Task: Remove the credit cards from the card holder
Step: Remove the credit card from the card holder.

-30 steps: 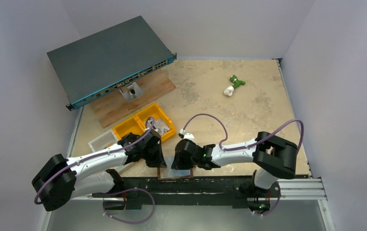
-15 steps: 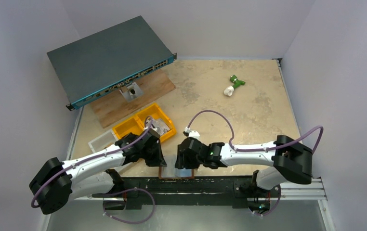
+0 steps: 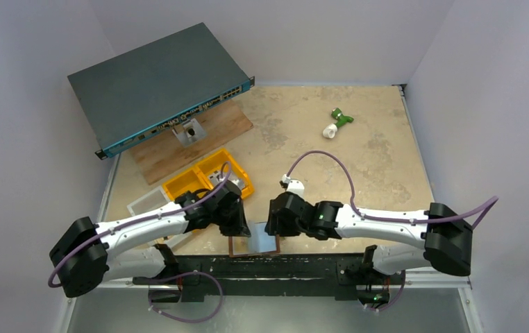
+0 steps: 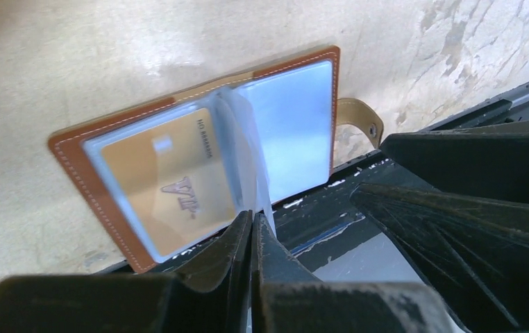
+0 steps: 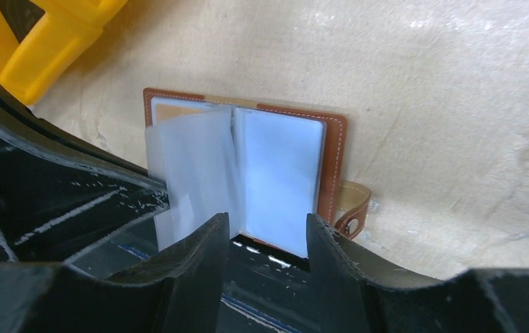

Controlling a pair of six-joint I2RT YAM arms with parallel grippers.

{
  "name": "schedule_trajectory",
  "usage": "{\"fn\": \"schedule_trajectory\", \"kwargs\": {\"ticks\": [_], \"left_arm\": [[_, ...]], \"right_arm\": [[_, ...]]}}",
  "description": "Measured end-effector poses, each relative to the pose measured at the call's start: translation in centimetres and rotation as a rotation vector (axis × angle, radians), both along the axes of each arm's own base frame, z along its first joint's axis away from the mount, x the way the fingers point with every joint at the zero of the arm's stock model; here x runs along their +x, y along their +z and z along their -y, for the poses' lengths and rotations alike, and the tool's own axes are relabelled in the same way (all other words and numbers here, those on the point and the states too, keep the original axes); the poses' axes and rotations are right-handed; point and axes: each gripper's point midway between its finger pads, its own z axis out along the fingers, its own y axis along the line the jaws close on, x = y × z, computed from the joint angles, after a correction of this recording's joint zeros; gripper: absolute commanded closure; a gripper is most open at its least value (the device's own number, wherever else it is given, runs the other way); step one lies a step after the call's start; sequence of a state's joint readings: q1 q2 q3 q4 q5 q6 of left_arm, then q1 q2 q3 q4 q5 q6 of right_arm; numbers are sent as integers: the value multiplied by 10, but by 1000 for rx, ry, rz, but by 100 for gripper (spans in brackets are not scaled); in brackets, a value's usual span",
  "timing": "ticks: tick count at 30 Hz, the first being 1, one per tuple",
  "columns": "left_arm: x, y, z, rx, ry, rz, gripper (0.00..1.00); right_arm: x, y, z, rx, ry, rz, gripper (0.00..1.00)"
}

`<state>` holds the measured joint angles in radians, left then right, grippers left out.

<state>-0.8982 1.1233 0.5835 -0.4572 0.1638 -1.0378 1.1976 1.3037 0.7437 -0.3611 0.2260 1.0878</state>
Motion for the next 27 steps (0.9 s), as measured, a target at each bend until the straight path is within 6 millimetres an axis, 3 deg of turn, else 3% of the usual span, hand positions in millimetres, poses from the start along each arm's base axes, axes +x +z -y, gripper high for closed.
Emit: {"fn": "schedule_trajectory", "kwargs": {"ticks": [6, 8, 14, 27], "left_arm": [[2, 2, 22, 4, -26, -16, 90], [7, 3, 36, 5, -37, -18, 79], [16, -4, 58, 9, -58, -28, 59], [18, -16, 67, 18, -74, -56, 51]], "right_arm": [[3, 1, 13, -19, -26, 9, 55], [2, -3, 17, -34, -26, 4, 55], [0, 2, 25, -31, -32, 11, 55], [0, 3, 32, -34, -41, 16, 57]]}}
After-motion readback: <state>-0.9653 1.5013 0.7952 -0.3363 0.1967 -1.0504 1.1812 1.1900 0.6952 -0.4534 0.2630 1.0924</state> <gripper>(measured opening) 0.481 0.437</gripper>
